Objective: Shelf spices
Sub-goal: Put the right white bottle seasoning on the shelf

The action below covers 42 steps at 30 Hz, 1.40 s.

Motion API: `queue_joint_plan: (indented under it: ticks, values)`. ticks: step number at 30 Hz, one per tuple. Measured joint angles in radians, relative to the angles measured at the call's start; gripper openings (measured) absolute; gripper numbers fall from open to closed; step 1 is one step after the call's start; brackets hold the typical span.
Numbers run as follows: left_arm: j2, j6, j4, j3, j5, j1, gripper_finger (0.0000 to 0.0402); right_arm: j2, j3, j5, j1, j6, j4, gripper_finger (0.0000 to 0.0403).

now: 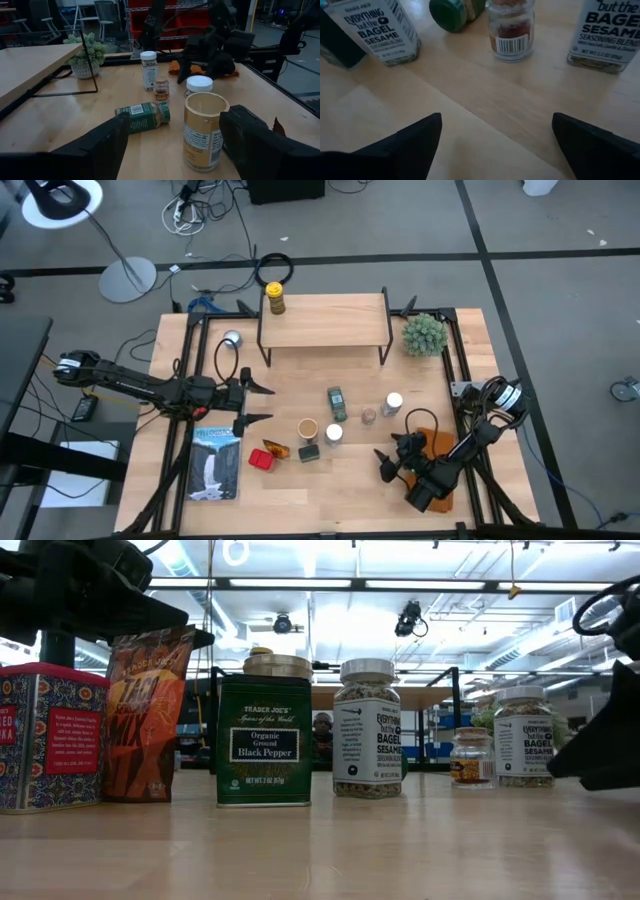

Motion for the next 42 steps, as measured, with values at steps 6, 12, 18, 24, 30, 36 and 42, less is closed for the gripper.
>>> queue_joint_plan:
  ticks: [6,12,18,24,30,36,42]
  values:
    - [0.000,0.001,0.000,0.000,-0.018,0.000,0.0312,0.000,-0.022,-0.008,-0.023,-0.001,-0.061,0.0375]
    - [0.000,0.001,0.000,0.000,-0.029,0.000,0.0312,-0.001,-0.080,-0.046,-0.065,0.008,-0.067,0.0374]
    - [0.000,0.006,0.000,0.000,-0.045,0.000,0.0312,-0.001,-0.100,-0.034,-0.106,0.024,-0.069,0.0374]
    - [0.000,0.030,0.000,0.000,-0.075,0.000,0.0312,-0.001,-0.102,-0.039,-0.162,0.019,-0.094,0.0374]
    - [0.000,0.029,0.000,0.000,-0.077,0.000,0.0312,0.000,-0.103,-0.035,-0.217,0.006,-0.139,0.0375]
    - [0.000,0.031,0.000,0.000,-0.077,0.000,0.0312,0.003,-0.105,-0.015,-0.270,-0.001,-0.174,0.0374]
    - [0.000,0.031,-0.001,0.000,-0.078,0.000,0.0312,0.003,-0.105,0.043,-0.307,0.043,-0.162,0.0369]
